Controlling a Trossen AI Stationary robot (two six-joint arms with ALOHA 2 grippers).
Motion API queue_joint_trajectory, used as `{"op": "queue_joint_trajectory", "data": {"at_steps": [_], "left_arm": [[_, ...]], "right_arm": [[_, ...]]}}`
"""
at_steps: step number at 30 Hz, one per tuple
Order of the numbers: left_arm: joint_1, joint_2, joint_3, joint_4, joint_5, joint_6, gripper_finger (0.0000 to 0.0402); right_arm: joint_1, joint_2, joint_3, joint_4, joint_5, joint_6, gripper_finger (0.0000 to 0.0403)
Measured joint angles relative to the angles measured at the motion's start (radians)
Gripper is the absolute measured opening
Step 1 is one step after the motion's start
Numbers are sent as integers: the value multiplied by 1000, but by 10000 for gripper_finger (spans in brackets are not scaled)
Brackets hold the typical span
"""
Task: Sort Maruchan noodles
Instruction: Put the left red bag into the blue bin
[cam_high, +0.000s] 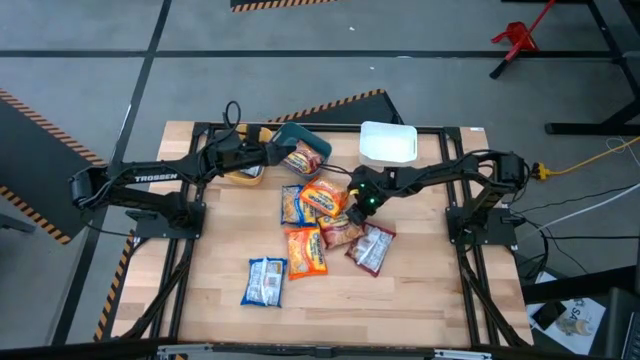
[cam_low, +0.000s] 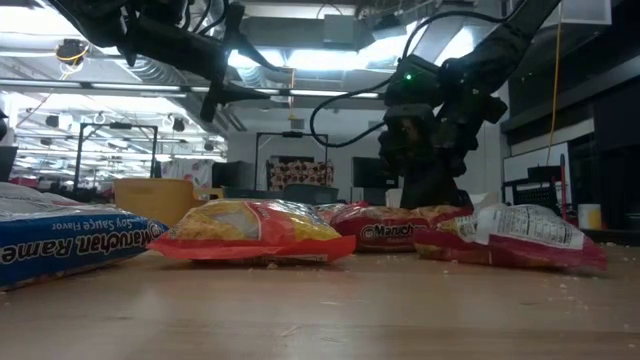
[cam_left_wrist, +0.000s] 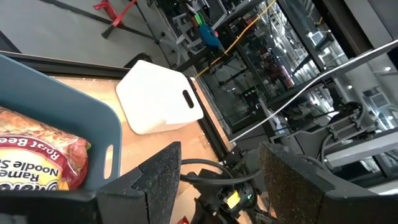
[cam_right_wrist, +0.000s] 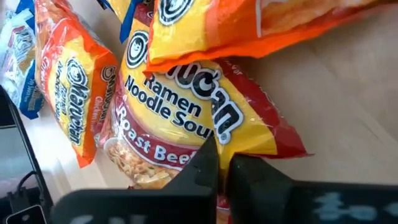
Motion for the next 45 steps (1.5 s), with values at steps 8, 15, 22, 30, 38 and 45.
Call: {"op": "queue_joint_trajectory", "data": {"at_steps": [8, 15, 22, 30, 38, 45], "left_arm": [[0, 0, 0, -1, 13, 4, 209], [0, 0, 0, -1, 14, 32, 209], [0, 0, 0, -1, 14, 54, 209], [0, 0, 0, -1, 18, 80, 209], [0, 0, 0, -1, 40, 80, 209], [0, 0, 0, -3, 37, 80, 209]], "right_arm": [[0, -93, 40, -55, -4, 0, 0], [0, -152, 98, -87, 5, -1, 0], [0, -152, 107, -130, 25, -80, 4], [38, -150, 106, -185, -14, -345, 143], [164, -139, 108, -106, 268, -621, 348], [170, -45, 108, -106, 291, -679, 386]]}}
